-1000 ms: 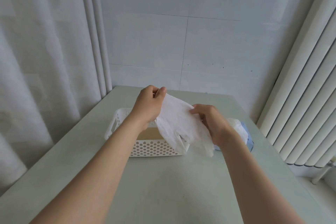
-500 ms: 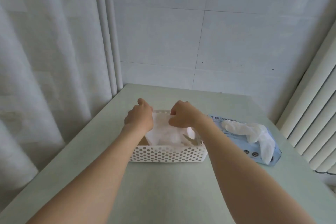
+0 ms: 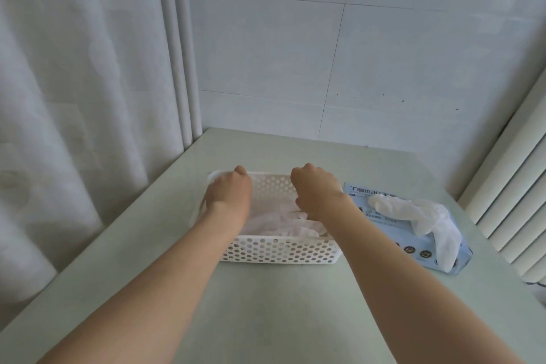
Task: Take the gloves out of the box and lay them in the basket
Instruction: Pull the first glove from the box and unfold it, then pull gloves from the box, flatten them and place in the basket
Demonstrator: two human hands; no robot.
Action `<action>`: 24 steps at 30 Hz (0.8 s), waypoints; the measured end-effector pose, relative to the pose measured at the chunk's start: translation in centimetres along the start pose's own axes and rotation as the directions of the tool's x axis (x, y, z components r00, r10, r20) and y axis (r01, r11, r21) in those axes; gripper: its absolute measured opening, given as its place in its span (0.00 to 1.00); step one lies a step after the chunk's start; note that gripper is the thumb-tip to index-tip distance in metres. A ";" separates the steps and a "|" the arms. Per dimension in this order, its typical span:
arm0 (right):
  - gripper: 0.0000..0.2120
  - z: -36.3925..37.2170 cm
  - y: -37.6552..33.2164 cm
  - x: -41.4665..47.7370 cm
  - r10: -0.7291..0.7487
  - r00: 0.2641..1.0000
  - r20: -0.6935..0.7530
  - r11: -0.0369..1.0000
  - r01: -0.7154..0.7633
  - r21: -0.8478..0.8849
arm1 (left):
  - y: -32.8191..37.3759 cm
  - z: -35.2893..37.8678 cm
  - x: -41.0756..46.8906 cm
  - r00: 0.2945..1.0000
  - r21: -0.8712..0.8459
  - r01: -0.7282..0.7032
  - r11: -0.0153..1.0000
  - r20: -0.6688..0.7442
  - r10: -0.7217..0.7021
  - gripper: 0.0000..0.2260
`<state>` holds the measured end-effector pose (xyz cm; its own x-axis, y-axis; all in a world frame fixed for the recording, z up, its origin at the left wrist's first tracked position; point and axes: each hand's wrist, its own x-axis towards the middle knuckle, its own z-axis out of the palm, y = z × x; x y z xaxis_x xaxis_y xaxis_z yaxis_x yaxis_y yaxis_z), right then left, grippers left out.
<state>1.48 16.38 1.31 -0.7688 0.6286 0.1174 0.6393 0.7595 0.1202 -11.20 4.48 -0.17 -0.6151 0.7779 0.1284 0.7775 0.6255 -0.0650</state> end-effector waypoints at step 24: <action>0.06 -1.3 0.2 -3.9 -0.012 1.000 -0.015 0.996 0.014 0.088 | 0.2 -1.9 -1.1 0.873 -0.263 -0.267 0.927 0.341 0.348 0.22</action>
<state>4.63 13.92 2.12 -0.7764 0.6166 0.1306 0.6251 0.7797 0.0347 -10.15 3.64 1.58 -0.3112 0.9174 -0.2481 0.9194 0.3567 0.1658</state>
